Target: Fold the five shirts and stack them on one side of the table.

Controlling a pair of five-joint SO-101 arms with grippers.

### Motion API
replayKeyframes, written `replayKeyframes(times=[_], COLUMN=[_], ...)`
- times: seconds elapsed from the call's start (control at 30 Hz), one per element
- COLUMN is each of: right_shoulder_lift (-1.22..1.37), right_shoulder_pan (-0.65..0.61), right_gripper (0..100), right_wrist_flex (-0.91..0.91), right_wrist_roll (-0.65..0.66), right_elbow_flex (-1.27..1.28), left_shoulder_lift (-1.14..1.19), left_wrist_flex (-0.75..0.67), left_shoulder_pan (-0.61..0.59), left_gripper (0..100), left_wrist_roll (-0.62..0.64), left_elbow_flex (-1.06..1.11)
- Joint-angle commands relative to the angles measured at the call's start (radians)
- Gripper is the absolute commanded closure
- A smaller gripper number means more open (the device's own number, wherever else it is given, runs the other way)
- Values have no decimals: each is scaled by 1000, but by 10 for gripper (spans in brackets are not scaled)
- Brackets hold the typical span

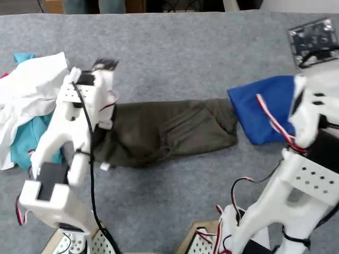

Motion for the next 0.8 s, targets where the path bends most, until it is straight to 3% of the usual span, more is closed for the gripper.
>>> replayKeyframes(times=[0.0, 0.13, 0.33, 0.77], right_shoulder_lift=[-18, -18, -22, -16], right_shoulder_pan=[83, 144, 236, 276], right_gripper=[984, 984, 984, 984], right_wrist_flex=[-28, -61, -72, -107], right_wrist_roll=[26, 26, 26, 26], right_elbow_flex=[-51, -47, -53, -45], left_shoulder_lift=[-114, -98, 41, 436], left_wrist_flex=[9, -20, -98, -110], left_shoulder_pan=[125, 254, 381, 576], left_gripper=[971, 971, 971, 971], left_wrist_roll=[11, 14, 132, 175], left_elbow_flex=[-111, -193, -298, -707])
